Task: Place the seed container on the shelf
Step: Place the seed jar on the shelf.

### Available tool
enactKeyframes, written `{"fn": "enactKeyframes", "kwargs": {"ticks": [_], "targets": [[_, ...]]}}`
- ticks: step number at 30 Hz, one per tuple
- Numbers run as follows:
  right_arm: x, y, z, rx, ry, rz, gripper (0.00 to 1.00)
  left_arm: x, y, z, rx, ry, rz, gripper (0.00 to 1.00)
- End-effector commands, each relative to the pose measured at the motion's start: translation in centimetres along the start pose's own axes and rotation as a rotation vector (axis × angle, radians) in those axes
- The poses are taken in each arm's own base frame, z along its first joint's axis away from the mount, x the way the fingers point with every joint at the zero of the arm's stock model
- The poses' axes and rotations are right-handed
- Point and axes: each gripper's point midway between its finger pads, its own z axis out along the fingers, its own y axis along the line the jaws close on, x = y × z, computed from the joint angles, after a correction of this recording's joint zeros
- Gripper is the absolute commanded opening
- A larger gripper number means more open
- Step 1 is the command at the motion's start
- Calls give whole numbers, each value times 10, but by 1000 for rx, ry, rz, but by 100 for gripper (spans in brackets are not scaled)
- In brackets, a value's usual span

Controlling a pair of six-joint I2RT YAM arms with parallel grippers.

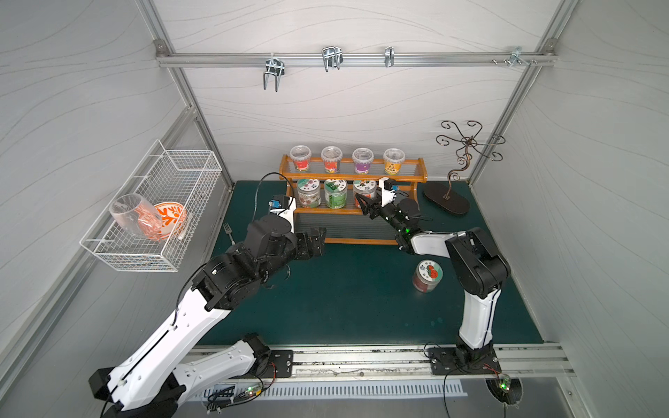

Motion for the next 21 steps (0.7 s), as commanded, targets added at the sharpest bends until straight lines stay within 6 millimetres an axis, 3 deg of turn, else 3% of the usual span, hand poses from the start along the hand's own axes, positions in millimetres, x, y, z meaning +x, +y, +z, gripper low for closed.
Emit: {"fn": "enactKeyframes", "kwargs": {"ticks": [1,10,21], "targets": [[11,-6,1,12,33,17,65,-11,-8,2,37,-42,-25,100],[13,0,-11,18,72,11,88,-7,-6,0,43,-40,-49,100],[15,16,-24,-4,122,-52,93,-3,-4,-6,59,-35,-74,100]]}}
